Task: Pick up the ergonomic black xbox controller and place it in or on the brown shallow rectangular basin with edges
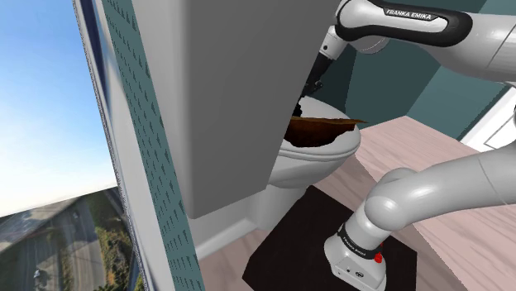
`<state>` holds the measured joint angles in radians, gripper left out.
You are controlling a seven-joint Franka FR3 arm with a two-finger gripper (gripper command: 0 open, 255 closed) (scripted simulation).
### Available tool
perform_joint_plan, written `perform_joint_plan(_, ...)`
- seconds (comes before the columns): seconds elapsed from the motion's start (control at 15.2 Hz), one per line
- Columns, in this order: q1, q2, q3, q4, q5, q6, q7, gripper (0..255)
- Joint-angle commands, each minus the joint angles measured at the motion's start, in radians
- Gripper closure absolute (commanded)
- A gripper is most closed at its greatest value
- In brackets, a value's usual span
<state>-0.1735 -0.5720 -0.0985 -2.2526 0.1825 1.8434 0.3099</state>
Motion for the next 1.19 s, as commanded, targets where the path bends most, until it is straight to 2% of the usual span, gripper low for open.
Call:
perform_joint_plan(0.0, 0.004, 0.007, 0.002, 0.021, 0.002, -0.026, 0.005, 255)
perform_joint_plan(0.2, 0.005, 0.014, 0.002, 0.066, 0.001, -0.064, 0.012, 255)
perform_joint_plan(0.26, 0.004, 0.01, 0.002, 0.05, 0.001, -0.05, 0.01, 255)
perform_joint_plan(0.33, 0.004, 0.01, 0.002, 0.05, 0.001, -0.05, 0.01, 0)
perform_joint_plan(0.46, -0.136, -0.07, 0.245, -0.022, -0.139, -0.042, 0.51, 0)
perform_joint_plan(0.53, -0.183, -0.077, 0.313, -0.023, -0.16, -0.059, 0.621, 0)
perform_joint_plan(1.12, -0.187, -0.07, 0.319, -0.119, -0.157, 0.045, 0.619, 0)
